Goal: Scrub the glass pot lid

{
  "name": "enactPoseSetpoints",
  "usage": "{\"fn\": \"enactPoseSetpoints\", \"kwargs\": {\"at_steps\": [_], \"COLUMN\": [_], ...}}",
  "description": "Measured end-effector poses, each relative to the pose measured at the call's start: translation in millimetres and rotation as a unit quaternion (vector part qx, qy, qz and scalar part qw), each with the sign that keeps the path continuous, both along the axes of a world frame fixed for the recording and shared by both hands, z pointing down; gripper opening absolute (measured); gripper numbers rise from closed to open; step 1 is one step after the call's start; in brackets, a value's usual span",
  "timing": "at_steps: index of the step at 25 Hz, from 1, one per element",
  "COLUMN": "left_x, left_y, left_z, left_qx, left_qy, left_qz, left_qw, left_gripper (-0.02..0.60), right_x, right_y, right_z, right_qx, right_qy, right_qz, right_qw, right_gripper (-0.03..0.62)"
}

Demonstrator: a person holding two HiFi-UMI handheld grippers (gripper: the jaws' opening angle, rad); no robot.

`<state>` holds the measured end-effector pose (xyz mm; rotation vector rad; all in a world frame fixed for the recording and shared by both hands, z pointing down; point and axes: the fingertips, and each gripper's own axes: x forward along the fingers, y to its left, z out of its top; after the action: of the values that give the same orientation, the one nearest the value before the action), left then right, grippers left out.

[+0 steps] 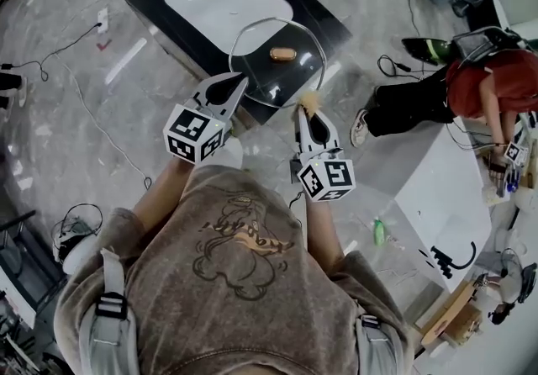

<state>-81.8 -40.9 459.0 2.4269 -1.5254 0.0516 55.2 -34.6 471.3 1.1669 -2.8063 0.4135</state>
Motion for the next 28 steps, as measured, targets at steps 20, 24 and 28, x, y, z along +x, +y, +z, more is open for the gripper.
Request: {"fn": "enactPoseSetpoints", "kwargs": {"at_steps": [20, 24, 28], "left_x": [-29, -24, -16], "left_y": [-121, -132, -137], "left_z": [-17, -22, -26], "left_qx": [0.007, 0.006, 0.015], "left_qy": [-0.004, -0.007, -0.006], "left_qz": [0.115, 0.118, 0.125], "left_qw": [0.9933, 0.9929, 0.9920], "left_gripper": [0.017, 0.017, 0.017], "right_x": [-23, -21, -17], "right_y": [-106, -112, -118], "right_z": [-14, -20, -21], "right_qx": [0.005, 0.004, 0.006], "right_qy": [-0.003, -0.007, -0.009], "right_qz": [0.119, 0.121, 0.119], "right_qw": [0.993, 0.993, 0.993], "right_gripper": [0.041, 0.041, 0.041]}}
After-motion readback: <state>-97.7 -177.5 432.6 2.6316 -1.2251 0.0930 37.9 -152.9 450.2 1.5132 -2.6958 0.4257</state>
